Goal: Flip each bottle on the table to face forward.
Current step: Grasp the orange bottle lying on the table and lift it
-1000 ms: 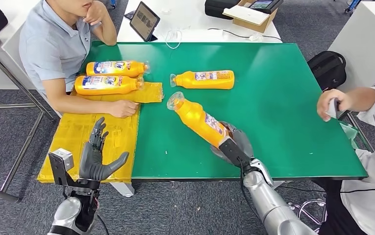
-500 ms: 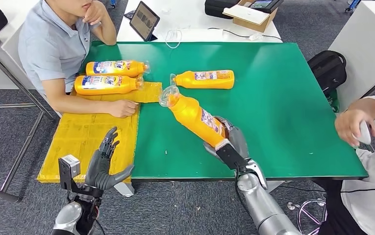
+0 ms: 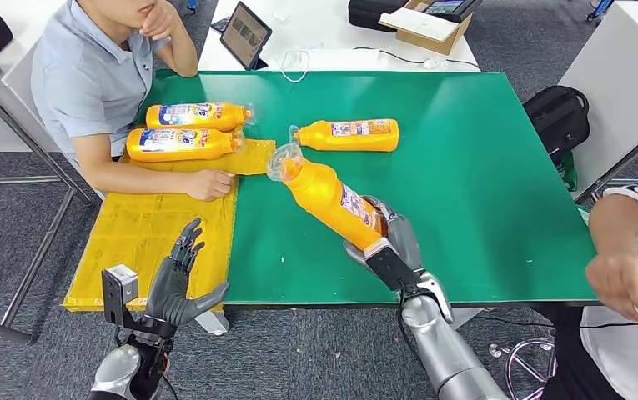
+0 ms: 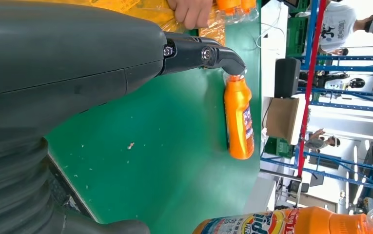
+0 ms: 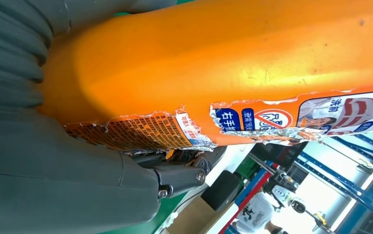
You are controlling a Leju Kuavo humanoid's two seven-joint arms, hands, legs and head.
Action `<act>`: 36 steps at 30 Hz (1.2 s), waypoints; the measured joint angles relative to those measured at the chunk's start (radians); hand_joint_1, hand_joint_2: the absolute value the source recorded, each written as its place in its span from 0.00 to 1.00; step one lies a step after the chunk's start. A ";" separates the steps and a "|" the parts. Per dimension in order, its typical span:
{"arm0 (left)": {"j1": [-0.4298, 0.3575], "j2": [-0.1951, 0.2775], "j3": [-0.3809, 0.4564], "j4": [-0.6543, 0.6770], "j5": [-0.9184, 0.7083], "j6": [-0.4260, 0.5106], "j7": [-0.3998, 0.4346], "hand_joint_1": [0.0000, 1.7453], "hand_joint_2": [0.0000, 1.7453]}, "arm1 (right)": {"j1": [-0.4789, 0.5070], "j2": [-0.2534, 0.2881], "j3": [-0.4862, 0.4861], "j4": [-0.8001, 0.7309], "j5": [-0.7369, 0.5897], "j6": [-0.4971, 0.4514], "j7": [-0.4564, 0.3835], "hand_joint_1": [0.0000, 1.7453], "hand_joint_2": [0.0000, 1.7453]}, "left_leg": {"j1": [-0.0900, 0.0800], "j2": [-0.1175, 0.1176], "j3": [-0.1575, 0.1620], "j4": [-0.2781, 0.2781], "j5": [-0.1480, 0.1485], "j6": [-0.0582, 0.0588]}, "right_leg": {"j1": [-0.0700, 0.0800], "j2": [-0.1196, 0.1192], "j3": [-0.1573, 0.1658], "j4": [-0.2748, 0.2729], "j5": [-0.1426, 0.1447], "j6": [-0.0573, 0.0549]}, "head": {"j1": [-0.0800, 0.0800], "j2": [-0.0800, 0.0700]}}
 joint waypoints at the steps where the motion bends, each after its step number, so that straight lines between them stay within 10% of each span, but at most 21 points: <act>1: 0.000 0.000 -0.001 0.000 0.001 -0.002 0.001 0.00 1.00 | 0.003 0.000 0.003 -0.007 -0.003 -0.004 0.000 1.00 1.00 | 0.000 0.000 0.000 0.000 0.000 0.000 | 0.000 0.000 0.000 0.000 0.000 0.000 | 0.000 0.000; 22: -0.050 -0.033 -0.163 -0.061 0.256 -0.173 0.020 0.00 1.00 | -0.019 0.127 0.482 -0.041 -0.099 -0.099 -0.002 1.00 1.00 | 0.001 0.000 0.000 0.000 0.000 0.000 | 0.000 0.000 -0.001 0.000 0.000 0.000 | 0.000 0.000; 36: -0.050 -0.019 -0.190 -0.095 0.263 -0.181 0.017 0.00 1.00 | -0.055 0.127 0.558 0.017 -0.134 -0.115 -0.004 1.00 1.00 | 0.001 0.000 -0.001 0.000 0.000 0.000 | 0.000 0.000 -0.001 0.000 0.000 0.000 | 0.000 0.000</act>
